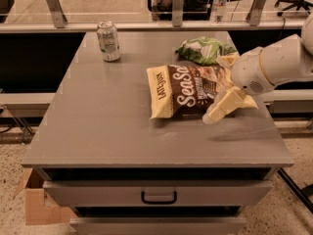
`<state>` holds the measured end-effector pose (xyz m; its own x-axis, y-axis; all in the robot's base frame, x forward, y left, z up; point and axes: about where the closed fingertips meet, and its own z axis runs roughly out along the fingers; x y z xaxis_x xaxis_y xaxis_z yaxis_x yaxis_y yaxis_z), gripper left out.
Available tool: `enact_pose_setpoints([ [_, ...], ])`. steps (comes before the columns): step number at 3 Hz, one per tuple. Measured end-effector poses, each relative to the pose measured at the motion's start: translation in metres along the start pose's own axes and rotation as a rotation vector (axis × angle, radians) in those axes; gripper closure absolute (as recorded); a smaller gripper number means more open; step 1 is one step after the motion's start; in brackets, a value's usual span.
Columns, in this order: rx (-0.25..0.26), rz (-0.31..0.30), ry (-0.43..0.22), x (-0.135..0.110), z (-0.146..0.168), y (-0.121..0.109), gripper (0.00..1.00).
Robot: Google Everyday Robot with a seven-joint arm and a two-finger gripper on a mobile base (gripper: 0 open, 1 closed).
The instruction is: Move brown chip bag near 7up can
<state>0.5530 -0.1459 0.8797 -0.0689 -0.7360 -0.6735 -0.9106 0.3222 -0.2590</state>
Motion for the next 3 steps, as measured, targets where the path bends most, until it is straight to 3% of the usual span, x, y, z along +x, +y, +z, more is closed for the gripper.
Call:
enact_pose_setpoints([
  [1,0.015,0.012,0.015,0.0049,0.0074,0.0058,0.15],
  [2,0.024,0.019,0.038,0.0113,0.0111,0.0122,0.46],
  [3,0.029,0.020,0.053,0.0139,0.0117,0.0138,0.70],
])
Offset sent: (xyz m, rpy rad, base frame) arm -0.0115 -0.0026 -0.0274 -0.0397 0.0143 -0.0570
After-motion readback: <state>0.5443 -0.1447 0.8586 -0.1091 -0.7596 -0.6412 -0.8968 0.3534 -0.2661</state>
